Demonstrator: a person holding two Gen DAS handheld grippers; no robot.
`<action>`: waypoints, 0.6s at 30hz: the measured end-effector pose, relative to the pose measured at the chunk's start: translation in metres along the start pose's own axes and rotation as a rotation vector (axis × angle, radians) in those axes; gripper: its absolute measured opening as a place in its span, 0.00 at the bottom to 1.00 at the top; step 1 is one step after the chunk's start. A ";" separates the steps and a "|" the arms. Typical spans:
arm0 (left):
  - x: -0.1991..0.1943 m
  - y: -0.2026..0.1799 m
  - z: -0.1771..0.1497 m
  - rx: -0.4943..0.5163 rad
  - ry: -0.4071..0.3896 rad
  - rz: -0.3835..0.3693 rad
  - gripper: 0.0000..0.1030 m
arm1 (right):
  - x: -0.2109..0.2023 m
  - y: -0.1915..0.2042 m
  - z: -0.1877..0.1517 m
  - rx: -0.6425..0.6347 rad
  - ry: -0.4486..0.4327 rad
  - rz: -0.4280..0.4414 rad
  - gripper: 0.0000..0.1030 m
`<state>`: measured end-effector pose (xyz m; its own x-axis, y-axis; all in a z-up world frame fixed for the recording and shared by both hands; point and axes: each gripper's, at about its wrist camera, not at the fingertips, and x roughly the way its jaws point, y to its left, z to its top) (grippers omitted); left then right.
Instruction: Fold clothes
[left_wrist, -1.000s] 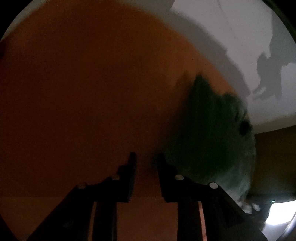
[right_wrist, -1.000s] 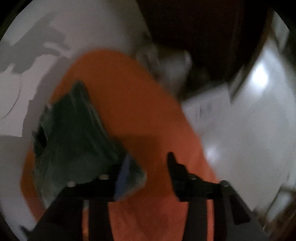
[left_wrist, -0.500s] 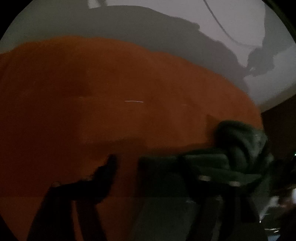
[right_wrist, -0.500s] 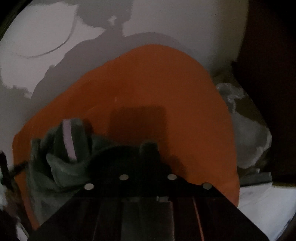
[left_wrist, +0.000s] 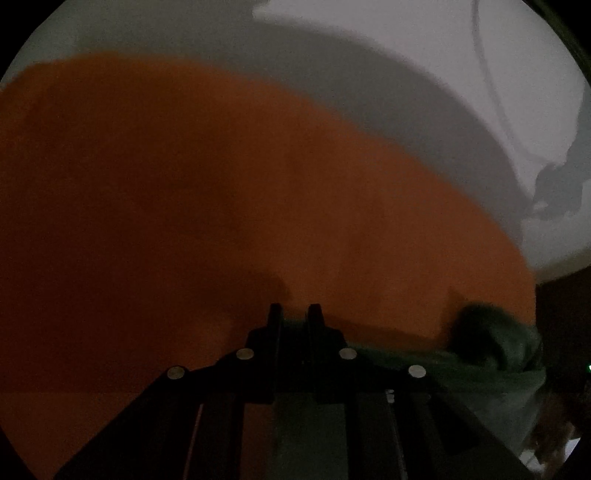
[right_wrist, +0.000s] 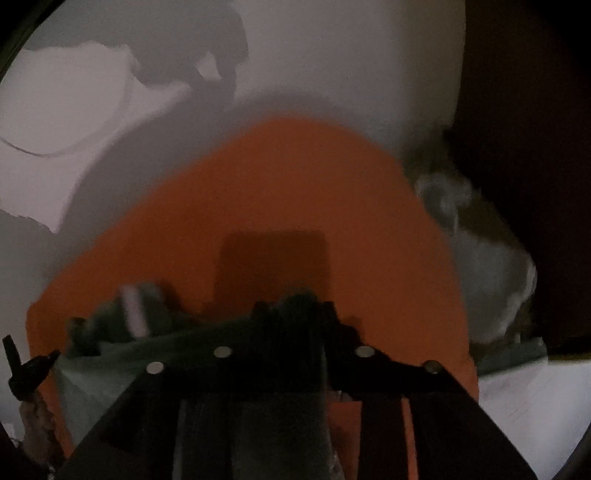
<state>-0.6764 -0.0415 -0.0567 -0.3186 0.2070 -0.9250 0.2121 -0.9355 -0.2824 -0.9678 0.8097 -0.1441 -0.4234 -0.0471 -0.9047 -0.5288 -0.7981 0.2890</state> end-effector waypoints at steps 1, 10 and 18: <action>0.001 -0.003 0.000 0.038 0.010 0.015 0.16 | -0.002 -0.006 -0.001 0.027 0.003 0.022 0.27; -0.055 0.038 -0.028 0.059 -0.034 -0.065 0.66 | -0.038 -0.039 -0.054 0.098 0.038 0.197 0.87; -0.046 0.051 -0.055 0.052 0.025 -0.044 0.68 | -0.062 -0.001 -0.067 -0.095 -0.202 -0.019 0.07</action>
<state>-0.5998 -0.0830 -0.0427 -0.3037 0.2551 -0.9180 0.1500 -0.9387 -0.3104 -0.8919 0.7737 -0.1097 -0.5582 0.0819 -0.8257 -0.4699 -0.8513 0.2333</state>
